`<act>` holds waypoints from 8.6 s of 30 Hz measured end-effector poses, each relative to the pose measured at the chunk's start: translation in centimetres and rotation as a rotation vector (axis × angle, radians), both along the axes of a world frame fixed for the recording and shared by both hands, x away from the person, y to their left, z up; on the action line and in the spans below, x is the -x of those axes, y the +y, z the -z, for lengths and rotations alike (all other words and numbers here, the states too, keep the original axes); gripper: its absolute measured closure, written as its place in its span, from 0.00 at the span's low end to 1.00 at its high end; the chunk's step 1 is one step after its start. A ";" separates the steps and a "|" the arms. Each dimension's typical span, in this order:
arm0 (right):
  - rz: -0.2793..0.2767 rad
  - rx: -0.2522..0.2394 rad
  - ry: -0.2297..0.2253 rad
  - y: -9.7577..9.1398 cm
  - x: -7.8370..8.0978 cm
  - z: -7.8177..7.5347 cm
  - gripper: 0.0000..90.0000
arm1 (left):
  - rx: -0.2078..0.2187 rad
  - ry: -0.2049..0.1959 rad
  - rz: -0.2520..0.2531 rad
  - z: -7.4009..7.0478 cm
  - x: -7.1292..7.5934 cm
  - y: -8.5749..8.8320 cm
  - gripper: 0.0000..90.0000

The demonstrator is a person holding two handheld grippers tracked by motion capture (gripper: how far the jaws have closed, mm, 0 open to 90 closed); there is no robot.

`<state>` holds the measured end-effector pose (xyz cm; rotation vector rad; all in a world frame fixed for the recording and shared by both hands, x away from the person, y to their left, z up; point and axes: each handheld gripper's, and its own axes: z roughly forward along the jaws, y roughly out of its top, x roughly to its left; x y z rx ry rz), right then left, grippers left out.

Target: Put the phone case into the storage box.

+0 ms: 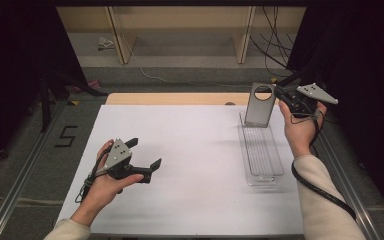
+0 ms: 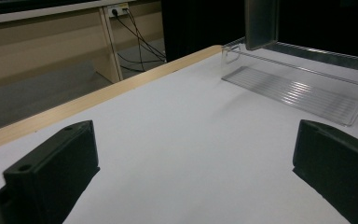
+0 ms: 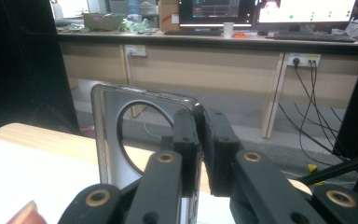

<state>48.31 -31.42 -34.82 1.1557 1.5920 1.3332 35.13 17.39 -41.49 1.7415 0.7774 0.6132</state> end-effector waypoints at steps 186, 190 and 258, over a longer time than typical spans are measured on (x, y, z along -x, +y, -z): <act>0.024 0.070 0.100 0.8 -4.8 5.1 0.93 | -0.005 0.000 0.002 0.1 -0.1 0.1 0.00; 0.025 0.068 0.101 0.8 -4.8 5.1 0.93 | -0.007 0.001 0.003 0.1 -0.1 0.1 0.00; 0.036 0.035 0.178 0.5 -5.6 5.6 0.34 | -0.006 0.006 0.005 0.1 0.0 0.0 0.00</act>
